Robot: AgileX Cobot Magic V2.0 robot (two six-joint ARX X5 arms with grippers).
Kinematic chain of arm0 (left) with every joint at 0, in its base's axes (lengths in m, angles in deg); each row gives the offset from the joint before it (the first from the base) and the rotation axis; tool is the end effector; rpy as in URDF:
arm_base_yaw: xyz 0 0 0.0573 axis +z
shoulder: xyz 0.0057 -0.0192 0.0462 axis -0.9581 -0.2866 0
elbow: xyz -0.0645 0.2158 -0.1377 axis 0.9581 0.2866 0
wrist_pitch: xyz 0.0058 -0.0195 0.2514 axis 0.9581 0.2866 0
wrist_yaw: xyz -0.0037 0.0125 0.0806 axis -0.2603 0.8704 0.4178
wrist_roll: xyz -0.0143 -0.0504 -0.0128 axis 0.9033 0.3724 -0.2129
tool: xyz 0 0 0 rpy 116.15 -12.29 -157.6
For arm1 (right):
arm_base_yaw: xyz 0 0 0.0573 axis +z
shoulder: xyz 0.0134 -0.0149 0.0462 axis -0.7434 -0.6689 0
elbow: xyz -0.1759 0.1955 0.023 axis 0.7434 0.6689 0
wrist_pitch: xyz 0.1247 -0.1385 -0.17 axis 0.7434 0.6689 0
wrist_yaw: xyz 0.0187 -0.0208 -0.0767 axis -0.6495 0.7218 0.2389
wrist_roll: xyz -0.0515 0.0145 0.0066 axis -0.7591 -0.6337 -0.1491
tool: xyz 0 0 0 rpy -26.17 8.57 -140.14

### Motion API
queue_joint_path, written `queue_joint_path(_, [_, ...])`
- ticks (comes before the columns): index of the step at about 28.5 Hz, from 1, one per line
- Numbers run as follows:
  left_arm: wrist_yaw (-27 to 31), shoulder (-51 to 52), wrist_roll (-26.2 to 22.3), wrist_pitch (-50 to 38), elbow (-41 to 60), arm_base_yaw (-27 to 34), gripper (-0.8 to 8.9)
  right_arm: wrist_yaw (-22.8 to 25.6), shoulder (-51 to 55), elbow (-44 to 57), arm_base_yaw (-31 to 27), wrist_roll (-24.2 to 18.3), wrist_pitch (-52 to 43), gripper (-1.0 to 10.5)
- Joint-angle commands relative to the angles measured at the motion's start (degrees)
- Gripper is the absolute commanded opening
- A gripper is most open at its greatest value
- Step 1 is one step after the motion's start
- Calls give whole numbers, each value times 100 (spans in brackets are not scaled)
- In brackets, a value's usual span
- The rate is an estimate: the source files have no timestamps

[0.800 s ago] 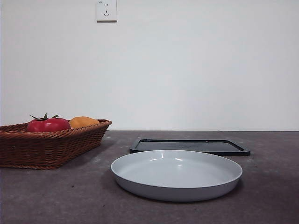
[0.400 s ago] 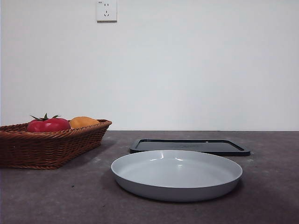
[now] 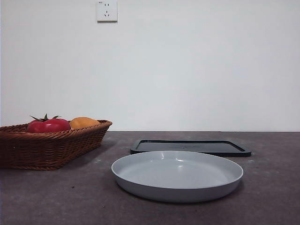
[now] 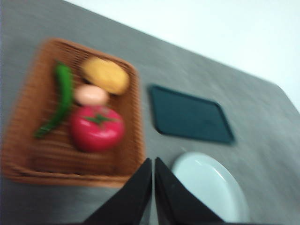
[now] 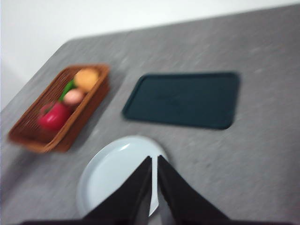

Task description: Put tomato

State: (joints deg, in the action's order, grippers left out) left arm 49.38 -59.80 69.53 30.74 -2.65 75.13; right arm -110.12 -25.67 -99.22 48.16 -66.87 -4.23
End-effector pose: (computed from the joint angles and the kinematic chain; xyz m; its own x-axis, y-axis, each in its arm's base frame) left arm 0.0967 -0.0101 0.3123 0.8360 -0.4292 -0.3420 0.2538 0.8549 -0.4525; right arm 0.0924 0.0142 0.3279 0.7850 0.4860 -0.3841 -0.3458 0.8583 0.3792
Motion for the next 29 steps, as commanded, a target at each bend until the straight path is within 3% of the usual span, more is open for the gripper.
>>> queue_joint_path(1, [-221,-192,-299,225,-284,-323,10,-289,-319,-428,118,-435,330,9])
queue_joint_path(9, [-302,-577,-540,815,-756,-1130,10,-431,-863,-1156,852,-809,1257,9])
queue_joint_path(22, [-299,-649,-538,1266,-841,-1338,13,-422,-892,-1213,1403,-925,1622,10])
queue_joint_path(25, [-297,-651,-531,1268,-841,-1338,106,-422,-894,-1213,1403,-922,1620,42])
queue_joint_path(29, [-293,-651,-531,1270,-841,-1338,297,-420,-892,-1213,1403,-879,1622,247])
